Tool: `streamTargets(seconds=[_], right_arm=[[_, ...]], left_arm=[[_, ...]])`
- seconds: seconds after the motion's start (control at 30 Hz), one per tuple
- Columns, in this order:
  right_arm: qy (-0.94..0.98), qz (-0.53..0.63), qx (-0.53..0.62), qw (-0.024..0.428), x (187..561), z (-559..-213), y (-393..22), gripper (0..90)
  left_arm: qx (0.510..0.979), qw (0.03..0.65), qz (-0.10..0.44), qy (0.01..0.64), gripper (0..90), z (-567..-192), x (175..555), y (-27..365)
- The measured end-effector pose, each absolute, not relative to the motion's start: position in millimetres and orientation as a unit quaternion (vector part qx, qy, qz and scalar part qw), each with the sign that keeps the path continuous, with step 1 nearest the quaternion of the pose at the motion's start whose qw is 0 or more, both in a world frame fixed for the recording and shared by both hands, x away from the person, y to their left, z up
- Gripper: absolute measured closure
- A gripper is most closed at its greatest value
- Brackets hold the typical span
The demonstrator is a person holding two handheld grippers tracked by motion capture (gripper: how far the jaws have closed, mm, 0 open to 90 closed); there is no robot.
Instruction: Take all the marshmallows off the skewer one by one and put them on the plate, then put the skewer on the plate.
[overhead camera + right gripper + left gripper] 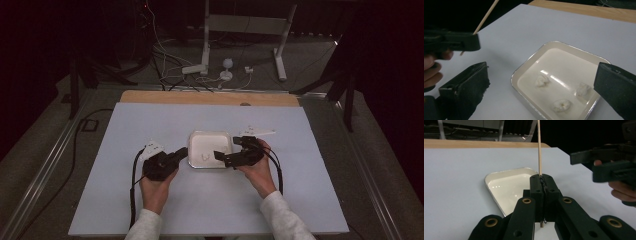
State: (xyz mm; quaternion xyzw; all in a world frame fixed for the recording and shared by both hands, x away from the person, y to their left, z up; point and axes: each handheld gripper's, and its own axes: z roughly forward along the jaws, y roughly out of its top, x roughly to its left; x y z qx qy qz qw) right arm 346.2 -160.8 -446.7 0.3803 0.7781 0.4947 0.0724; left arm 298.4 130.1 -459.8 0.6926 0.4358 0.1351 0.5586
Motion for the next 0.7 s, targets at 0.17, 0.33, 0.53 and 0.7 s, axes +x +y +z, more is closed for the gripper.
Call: streamTargets(seconds=[0.17,0.33,0.53,0.7], right_arm=[[0.778,0.503,0.368,0.077,340,-444,-169,0.0],[0.774,0.506,0.370,0.082,333,-443,-183,0.0],[0.768,0.512,0.374,0.091,322,-443,-201,0.0],[0.763,0.517,0.375,0.104,314,-443,-217,0.0]], left_arm=[[0.687,0.563,0.137,0.439,89.5,-454,304,130],[0.684,0.564,0.138,0.443,89.4,-451,309,127],[0.684,0.562,0.140,0.444,89.3,-447,316,119],[0.682,0.563,0.137,0.446,89.3,-448,322,111]])
